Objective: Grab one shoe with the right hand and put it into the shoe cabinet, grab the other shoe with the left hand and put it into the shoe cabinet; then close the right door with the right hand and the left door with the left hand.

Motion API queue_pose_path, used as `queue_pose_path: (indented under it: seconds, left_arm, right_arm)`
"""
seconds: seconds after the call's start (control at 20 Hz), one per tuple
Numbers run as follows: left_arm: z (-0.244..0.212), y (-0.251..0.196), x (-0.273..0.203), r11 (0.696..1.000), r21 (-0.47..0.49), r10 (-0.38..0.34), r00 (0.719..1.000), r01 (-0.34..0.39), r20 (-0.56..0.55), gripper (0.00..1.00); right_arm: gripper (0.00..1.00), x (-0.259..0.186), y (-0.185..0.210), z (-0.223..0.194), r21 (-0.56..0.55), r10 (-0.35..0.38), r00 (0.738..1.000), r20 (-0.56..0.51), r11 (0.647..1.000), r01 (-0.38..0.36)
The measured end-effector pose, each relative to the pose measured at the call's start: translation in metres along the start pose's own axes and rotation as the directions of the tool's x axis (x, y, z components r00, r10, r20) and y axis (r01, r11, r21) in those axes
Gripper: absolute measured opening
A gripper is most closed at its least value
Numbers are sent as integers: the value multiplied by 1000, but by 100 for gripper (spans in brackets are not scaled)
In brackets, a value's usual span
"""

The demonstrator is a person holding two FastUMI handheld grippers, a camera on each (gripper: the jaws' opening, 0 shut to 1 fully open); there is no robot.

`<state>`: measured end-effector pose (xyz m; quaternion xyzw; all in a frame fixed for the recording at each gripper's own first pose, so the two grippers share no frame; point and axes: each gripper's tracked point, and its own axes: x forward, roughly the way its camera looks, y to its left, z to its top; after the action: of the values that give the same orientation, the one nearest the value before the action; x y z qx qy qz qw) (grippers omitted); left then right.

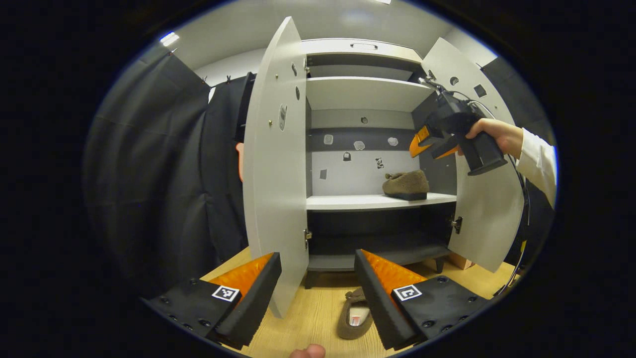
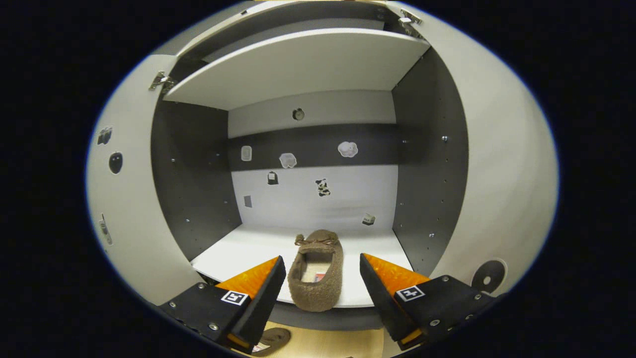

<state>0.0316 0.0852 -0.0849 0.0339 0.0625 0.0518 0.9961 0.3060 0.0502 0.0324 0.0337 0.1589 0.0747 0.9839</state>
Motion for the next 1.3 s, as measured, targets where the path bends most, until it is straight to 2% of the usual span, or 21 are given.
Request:
queue_pose_path:
  seconds: [0.15, 0.2, 0.25, 0.5, 0.65, 0.75, 0.85, 0.9, 0.95, 1.1, 1.2, 1.3]
  left_arm:
    - [-3, -11, 0, 999, -13, -31, 999, 31, -9, 94]
    - [-3, -15, -1, 999, -19, -45, 999, 45, -12, 97]
    - [-4, -18, -3, 998, -26, -57, 998, 57, -16, 94]
    - [-19, -33, -4, 991, -70, -118, 991, 114, -56, 99]
    - [-39, -39, -3, 987, -95, -143, 983, 132, -117, 97]
    - [-52, -39, 2, 987, -91, -149, 976, 136, -157, 97]
    - [-60, -39, 14, 988, -38, -156, 970, 152, -187, 96]
    - [-65, -46, 25, 981, -12, -191, 958, 193, -214, 94]
    - [-77, -53, 33, 971, 2, -232, 938, 241, -256, 96]
    - [-131, -68, 54, 937, -30, -330, 854, 348, -403, 97]
    - [-179, -62, 57, 927, -18, -328, 787, 374, -523, 97]
    - [-217, -47, 69, 931, -4, -297, 752, 364, -589, 96]
  right_arm:
    - [93, -41, 5, -13, 6, 13, 999, 52, 1000, -13]
    - [93, -56, 5, -20, 1, 10, 997, 72, 1000, -10]
    - [92, -68, 3, -27, -1, 1, 996, 93, 1000, -1]
    - [92, -136, -6, -86, 21, -73, 983, 166, 997, 71]
    - [92, -168, -18, -137, 52, -128, 972, 198, 991, 120]
    - [92, -183, -22, -166, 75, -137, 971, 195, 989, 124]
    - [92, -195, -26, -180, 63, -141, 972, 186, 989, 132]
    - [92, -201, -27, -182, 52, -140, 972, 187, 990, 132]
    - [92, -203, -26, -183, 40, -140, 972, 186, 990, 135]
    - [92, -211, -16, -185, 23, -119, 975, 189, 993, 117]
    - [92, -217, -11, -186, 40, -116, 976, 185, 993, 110]
    - [93, -226, 0, -188, 58, -96, 978, 183, 995, 87]
